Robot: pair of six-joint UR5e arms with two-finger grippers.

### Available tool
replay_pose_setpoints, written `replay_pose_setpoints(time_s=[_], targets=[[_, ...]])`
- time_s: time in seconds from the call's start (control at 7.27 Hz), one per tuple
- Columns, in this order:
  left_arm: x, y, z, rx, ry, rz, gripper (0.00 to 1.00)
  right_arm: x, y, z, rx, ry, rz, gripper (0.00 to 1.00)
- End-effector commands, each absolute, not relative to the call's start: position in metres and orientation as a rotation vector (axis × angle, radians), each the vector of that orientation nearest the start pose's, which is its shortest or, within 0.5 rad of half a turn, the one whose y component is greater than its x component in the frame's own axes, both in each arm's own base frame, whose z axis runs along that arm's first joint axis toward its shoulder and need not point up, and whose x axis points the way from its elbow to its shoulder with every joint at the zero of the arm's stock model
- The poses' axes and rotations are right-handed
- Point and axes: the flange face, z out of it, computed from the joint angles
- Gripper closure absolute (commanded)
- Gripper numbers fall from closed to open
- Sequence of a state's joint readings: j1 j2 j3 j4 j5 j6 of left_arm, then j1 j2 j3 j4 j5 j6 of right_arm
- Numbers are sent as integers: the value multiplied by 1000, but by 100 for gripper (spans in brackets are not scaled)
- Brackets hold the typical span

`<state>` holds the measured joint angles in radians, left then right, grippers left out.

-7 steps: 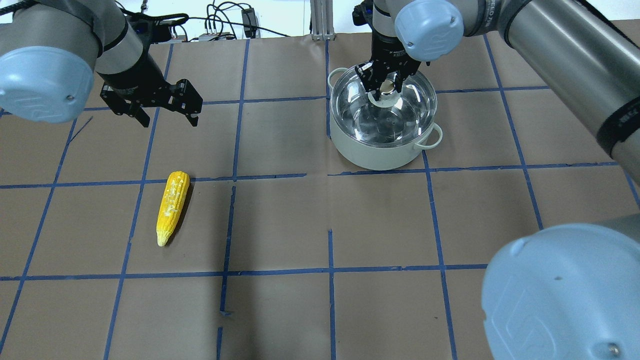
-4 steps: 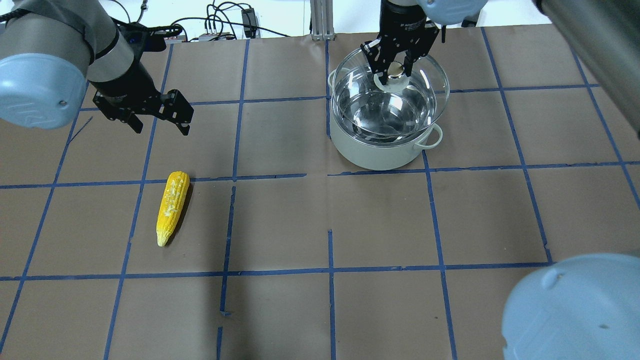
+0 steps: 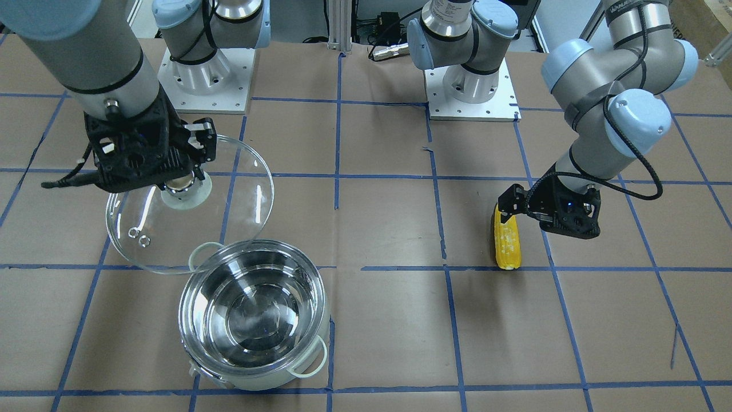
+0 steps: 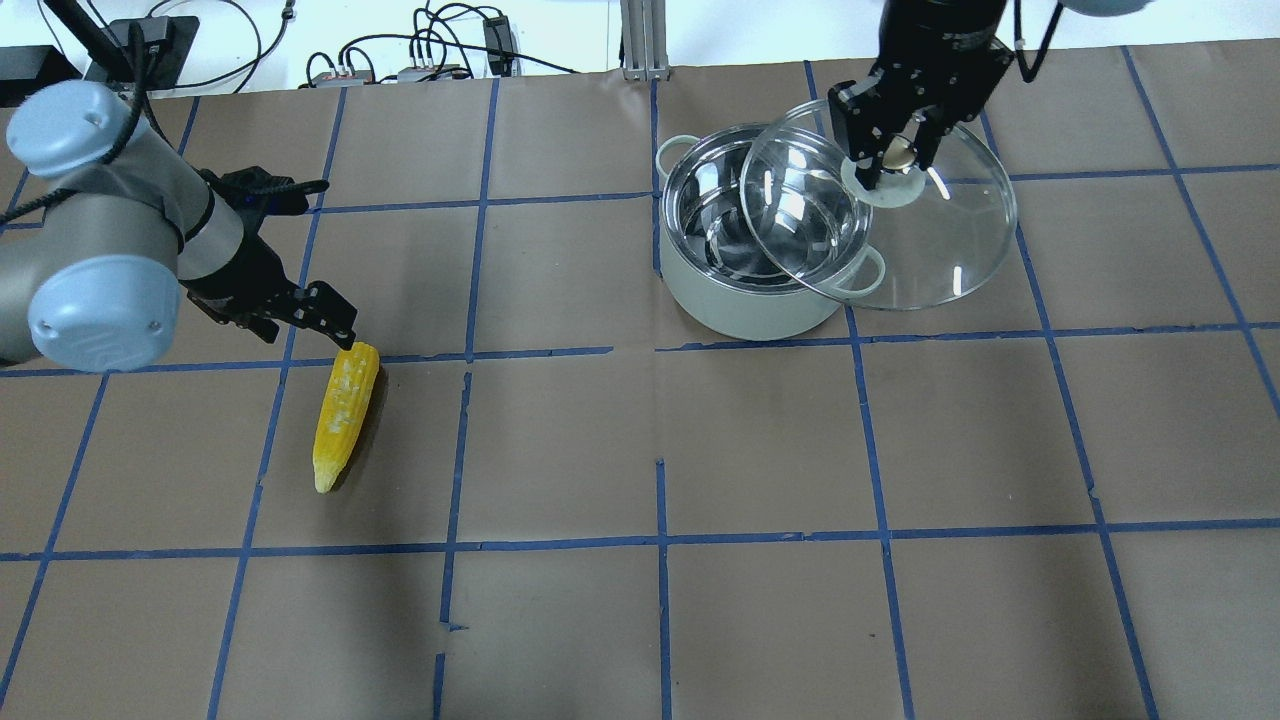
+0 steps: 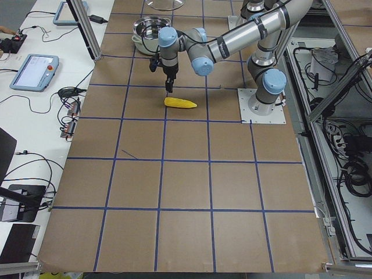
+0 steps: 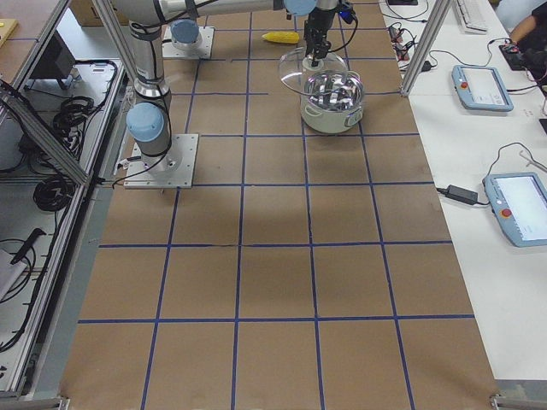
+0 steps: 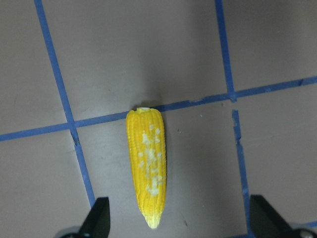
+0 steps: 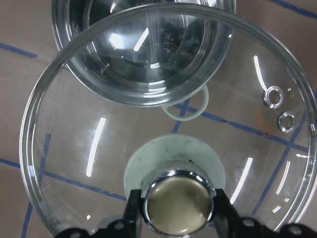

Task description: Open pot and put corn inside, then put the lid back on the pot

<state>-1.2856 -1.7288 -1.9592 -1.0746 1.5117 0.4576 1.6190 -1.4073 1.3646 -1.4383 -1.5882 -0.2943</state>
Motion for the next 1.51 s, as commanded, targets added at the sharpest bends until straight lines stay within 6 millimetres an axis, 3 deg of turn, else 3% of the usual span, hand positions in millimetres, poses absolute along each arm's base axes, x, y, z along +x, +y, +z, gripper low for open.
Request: replay_pose_setpoints(time_s=[0.0, 0.28, 0.69, 0.83, 1.1, 1.24, 1.38], targets=[[12, -519, 213, 364, 3210, 80, 0, 144, -496, 471, -513, 3118, 118, 68], [11, -518, 187, 369, 3225, 146, 2, 146, -484, 475, -503, 3117, 119, 68], [9, -509, 175, 363, 3234, 186, 9, 146, -482, 479, -500, 3118, 104, 68], [9, -509, 173, 358, 3236, 194, 24, 146, -482, 479, -500, 3116, 103, 68], [8, -508, 173, 361, 3229, 205, 68, 146, -481, 482, -498, 3117, 99, 67], [9, -509, 178, 364, 3213, 194, 78, 146, -479, 484, -499, 3121, 90, 67], [4, -510, 191, 371, 3201, 160, 81, 146, -477, 488, -499, 3123, 78, 67]])
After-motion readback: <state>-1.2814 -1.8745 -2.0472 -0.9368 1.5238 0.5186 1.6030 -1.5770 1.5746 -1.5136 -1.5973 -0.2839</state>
